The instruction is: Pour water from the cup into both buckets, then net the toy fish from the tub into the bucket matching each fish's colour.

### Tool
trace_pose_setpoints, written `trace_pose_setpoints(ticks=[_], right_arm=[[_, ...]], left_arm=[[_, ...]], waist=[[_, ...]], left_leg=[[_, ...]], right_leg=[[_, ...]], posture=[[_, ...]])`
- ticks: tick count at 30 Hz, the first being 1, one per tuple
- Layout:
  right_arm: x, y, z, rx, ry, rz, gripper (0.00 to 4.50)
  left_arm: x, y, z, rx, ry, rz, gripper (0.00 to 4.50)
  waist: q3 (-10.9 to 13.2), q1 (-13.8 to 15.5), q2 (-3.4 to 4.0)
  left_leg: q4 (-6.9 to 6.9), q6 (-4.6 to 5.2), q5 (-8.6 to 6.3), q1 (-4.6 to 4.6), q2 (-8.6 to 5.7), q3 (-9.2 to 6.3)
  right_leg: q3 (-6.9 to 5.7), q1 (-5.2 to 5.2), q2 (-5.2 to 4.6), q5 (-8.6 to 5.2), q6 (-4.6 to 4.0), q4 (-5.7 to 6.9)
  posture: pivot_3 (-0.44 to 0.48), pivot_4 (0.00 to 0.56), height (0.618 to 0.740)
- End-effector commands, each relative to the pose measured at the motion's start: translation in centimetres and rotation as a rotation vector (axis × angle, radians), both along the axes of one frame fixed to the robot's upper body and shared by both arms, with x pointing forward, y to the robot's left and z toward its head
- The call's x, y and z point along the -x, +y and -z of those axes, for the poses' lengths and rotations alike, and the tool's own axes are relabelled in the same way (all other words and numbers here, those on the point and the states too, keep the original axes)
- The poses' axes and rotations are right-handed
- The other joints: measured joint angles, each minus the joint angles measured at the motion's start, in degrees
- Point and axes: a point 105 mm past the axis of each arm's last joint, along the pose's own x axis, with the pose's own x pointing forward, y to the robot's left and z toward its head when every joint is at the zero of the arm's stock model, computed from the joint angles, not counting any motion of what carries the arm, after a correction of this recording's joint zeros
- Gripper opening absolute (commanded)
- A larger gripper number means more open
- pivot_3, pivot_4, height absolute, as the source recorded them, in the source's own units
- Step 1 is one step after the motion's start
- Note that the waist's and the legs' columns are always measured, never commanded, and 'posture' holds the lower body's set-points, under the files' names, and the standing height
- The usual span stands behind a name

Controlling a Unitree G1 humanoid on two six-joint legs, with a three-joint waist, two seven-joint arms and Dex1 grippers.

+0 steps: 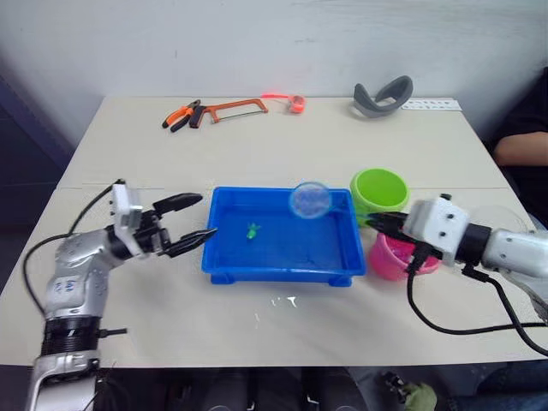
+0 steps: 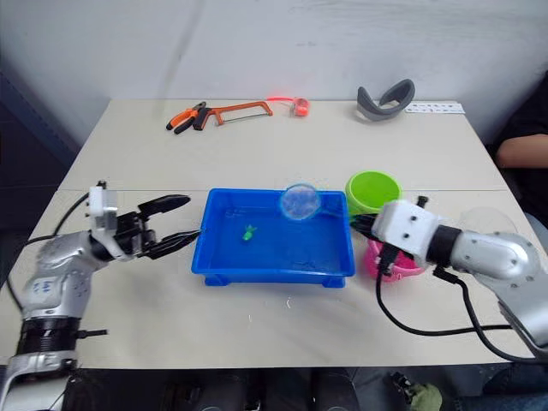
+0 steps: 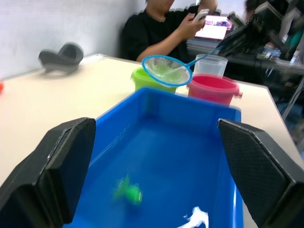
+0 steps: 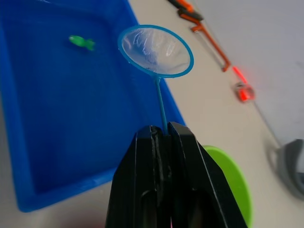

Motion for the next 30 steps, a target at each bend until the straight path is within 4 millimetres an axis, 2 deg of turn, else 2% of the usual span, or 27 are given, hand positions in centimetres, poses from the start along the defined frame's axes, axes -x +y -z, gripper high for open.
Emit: trace_pose_setpoints(ticks=[1,5,12,17,22,30], right_arm=[[-0.1,0.9,1.4,0.056,0.123,0.011,0.0],[-2.5,2.1,1.8,0.072,0.113,0.054,0.0],[-4.3,3.7,4.3,0.21,0.151,0.025,0.0],[-4.6,5.6,5.0,0.225,0.148,-0.031,0.0],[-4.7,8.2,4.8,0.101,0.125,-0.058,0.0],[-3.9,8.3,4.0,-0.016,0.122,-0.069,0.0]], left_arm=[[1.1,0.9,-0.3,-0.025,-0.019,-0.009,4.45],[1.9,1.6,0.4,-0.038,0.012,-0.045,4.45],[2.3,1.7,0.7,-0.042,0.029,-0.071,4.45],[2.4,1.7,0.6,-0.054,0.018,-0.085,4.45],[2.6,1.6,0.6,-0.055,0.015,-0.092,4.45],[2.9,1.2,0.7,-0.057,0.016,-0.086,4.45]], waist=[[0.0,0.2,0.0],[0.0,0.2,-0.01],[0.0,-0.1,-0.03],[0.0,-0.1,-0.03],[0.0,-0.2,-0.04],[0.0,-0.1,-0.06]], left_leg=[[-0.01,0.01,-0.02,-0.01,-0.03,-0.04],[-0.03,0.06,-0.07,-0.07,-0.13,-0.1],[-0.05,0.07,-0.09,-0.14,-0.17,-0.07],[-0.06,0.07,-0.09,-0.15,-0.18,0.0],[-0.07,0.03,-0.07,-0.14,-0.15,0.03],[-0.05,0.04,-0.08,-0.14,-0.22,0.04]], right_leg=[[-0.06,0.0,-0.05,0.0,0.0,-0.03],[-0.09,-0.02,-0.14,0.0,0.0,-0.07],[-0.15,-0.05,-0.13,0.01,0.03,0.02],[-0.19,-0.06,-0.11,0.01,0.05,0.07],[-0.19,-0.11,-0.05,0.0,0.05,0.14],[-0.19,-0.12,-0.11,0.0,0.05,0.23]], posture=[[0.0,0.15,0.74],[0.0,0.15,0.74],[0.0,0.15,0.74],[0.0,0.15,0.74],[0.0,0.15,0.74],[0.0,0.15,0.74]])
